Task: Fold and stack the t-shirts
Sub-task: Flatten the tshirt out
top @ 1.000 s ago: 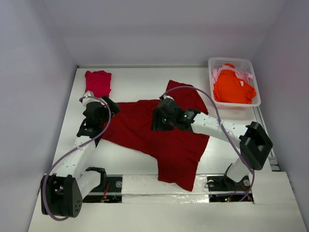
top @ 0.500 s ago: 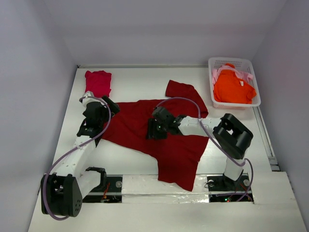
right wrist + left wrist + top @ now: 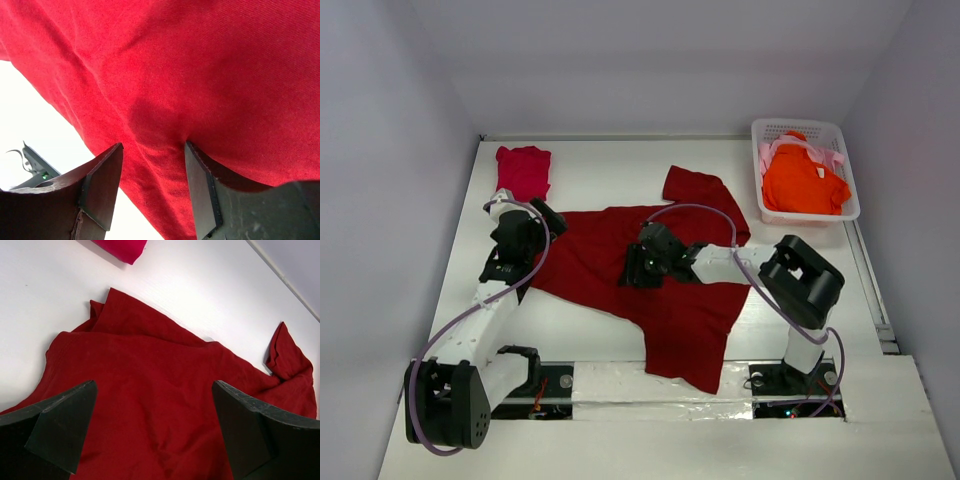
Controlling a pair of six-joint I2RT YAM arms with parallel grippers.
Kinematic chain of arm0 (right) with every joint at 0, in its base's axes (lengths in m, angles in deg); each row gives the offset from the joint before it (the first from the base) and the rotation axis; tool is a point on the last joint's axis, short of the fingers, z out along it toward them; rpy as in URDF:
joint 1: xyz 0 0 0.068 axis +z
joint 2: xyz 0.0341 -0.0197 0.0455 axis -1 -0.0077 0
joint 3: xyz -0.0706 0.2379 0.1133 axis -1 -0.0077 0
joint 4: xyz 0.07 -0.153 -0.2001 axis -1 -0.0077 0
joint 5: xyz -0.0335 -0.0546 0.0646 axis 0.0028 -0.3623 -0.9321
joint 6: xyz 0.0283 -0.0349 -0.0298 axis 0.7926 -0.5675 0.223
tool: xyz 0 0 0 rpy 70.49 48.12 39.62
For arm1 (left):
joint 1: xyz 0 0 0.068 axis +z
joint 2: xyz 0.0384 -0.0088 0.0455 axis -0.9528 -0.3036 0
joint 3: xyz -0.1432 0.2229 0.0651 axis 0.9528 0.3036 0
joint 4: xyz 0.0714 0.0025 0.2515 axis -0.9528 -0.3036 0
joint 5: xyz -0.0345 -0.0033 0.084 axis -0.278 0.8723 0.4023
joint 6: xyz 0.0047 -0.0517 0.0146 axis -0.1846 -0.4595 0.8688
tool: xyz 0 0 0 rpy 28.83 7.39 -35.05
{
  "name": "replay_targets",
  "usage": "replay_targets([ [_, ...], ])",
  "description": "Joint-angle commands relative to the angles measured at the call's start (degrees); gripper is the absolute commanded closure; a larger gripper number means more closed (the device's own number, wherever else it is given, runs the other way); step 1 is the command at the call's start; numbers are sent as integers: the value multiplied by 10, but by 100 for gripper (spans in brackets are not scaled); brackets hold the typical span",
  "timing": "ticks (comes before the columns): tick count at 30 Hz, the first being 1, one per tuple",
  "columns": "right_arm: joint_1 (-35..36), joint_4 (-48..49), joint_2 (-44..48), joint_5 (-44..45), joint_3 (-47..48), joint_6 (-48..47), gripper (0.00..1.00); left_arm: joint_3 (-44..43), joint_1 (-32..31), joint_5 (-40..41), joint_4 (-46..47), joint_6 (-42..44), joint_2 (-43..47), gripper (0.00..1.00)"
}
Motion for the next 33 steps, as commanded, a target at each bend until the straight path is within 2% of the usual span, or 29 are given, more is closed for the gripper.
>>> replay_targets([
  [1,3,-54,-6,42,-25,14,42,-1,5,9,15,9,8,1],
  [22,3,-230,114,256,-55,80,41,1,5,14,21,16,8,1],
  [33,3,-263,127,285,-48,93,40,0,5,12,13,20,17,1],
])
